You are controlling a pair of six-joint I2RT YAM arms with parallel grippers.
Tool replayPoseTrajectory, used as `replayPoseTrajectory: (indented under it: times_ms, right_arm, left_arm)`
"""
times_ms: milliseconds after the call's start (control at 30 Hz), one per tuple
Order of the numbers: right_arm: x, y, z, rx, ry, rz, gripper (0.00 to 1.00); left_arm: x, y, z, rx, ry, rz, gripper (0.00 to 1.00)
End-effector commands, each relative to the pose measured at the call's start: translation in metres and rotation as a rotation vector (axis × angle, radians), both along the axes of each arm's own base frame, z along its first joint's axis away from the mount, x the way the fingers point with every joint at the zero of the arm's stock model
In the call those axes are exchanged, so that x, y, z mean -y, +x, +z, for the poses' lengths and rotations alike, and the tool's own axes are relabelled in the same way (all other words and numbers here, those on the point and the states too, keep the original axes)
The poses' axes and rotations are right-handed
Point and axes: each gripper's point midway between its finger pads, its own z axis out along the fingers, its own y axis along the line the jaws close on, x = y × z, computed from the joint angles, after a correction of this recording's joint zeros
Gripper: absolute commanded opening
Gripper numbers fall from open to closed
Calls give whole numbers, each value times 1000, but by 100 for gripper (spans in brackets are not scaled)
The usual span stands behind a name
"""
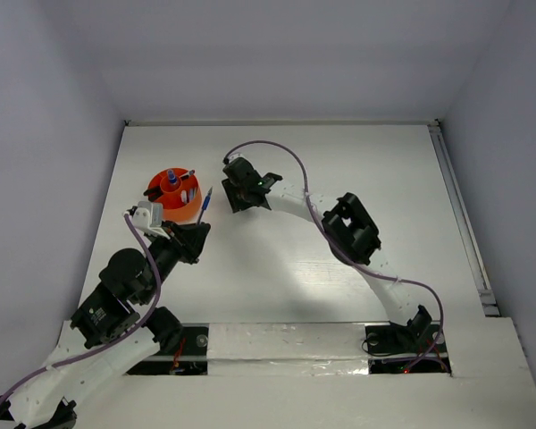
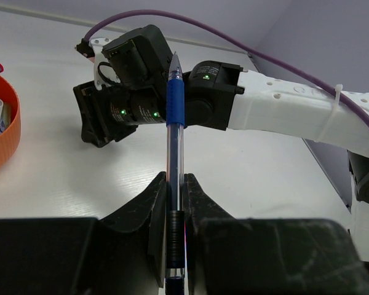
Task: Sort the stationery into containers
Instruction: Move the pen cap to the center of the board.
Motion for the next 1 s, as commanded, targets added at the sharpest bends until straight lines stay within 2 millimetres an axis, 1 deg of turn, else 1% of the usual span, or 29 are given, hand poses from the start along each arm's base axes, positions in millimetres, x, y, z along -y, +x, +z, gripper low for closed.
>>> replayPoseTrajectory:
  times_ms: [0, 67, 100, 167, 200, 233, 300, 333, 400, 433, 467, 500, 533, 567, 600, 667, 700, 800, 833, 900, 933, 967]
  right_arm:
    - [7, 0, -27, -26, -58, -15, 50]
    - [2, -1, -30, -43, -42, -7, 53]
    - [-1, 0, -29, -43, -35, -8, 55]
    - [-4, 1, -34, -49, -31, -4, 55]
    - [-4, 1, -34, -47, -31, -2, 53]
    - [-4, 2, -37, -46, -37, -4, 46]
    - [-3, 4, -37, -34, -46, -1, 40]
    - [0, 3, -42, -34, -59, 0, 32]
    - [-2, 5, -39, -11, -47, 13, 23]
    - [-3, 4, -38, -9, -40, 30, 15]
    - [0, -2, -40, -19, -39, 47, 12]
    - [-5, -5, -36, -12, -13, 75, 11]
    - [-5, -11, -35, -18, -5, 122, 11]
    - [-2, -16, -34, -17, -6, 136, 10]
    - [9, -27, -30, -14, -9, 161, 10]
    - [21, -45, -28, -13, -34, 253, 10]
    - [38, -62, -27, -22, -62, 293, 10]
    - [65, -88, -26, -48, -94, 325, 9]
    - [82, -100, -26, -60, -115, 322, 10]
    - [98, -109, -27, -59, -147, 317, 11]
    - [112, -113, -28, -43, -191, 323, 17]
    - [118, -113, -29, -35, -207, 313, 22]
  left_arm:
    - [0, -1, 14, 41, -24, -7, 0]
    - [0, -1, 14, 40, -24, -7, 0]
    - [0, -1, 13, 40, -24, -7, 0]
    - [0, -1, 12, 36, -21, -7, 0]
    - [0, 0, 12, 36, -21, -7, 0]
    - [0, 0, 12, 34, -19, -7, 0]
    - [0, -1, 13, 37, -22, -7, 0]
    - [0, -1, 12, 37, -19, -7, 0]
    - [0, -1, 14, 41, -24, -9, 0]
    - [0, -1, 13, 40, -20, -9, 0]
    - [0, -1, 13, 39, -22, -9, 0]
    - [1, -1, 13, 40, -20, -10, 0]
    - [0, -1, 13, 41, -21, -9, 0]
    - [1, -1, 13, 40, -20, -12, 0]
    - [1, -1, 13, 40, -23, -13, 0]
    - [3, -2, 13, 40, -25, -21, 0]
    - [4, -2, 14, 42, -23, -25, 0]
    - [7, -1, 17, 51, -28, -41, 0]
    - [8, -1, 17, 50, -29, -42, 0]
    - [11, -1, 17, 50, -30, -53, 0]
    - [11, -1, 16, 48, -28, -56, 0]
    - [13, -2, 16, 47, -29, -62, 0]
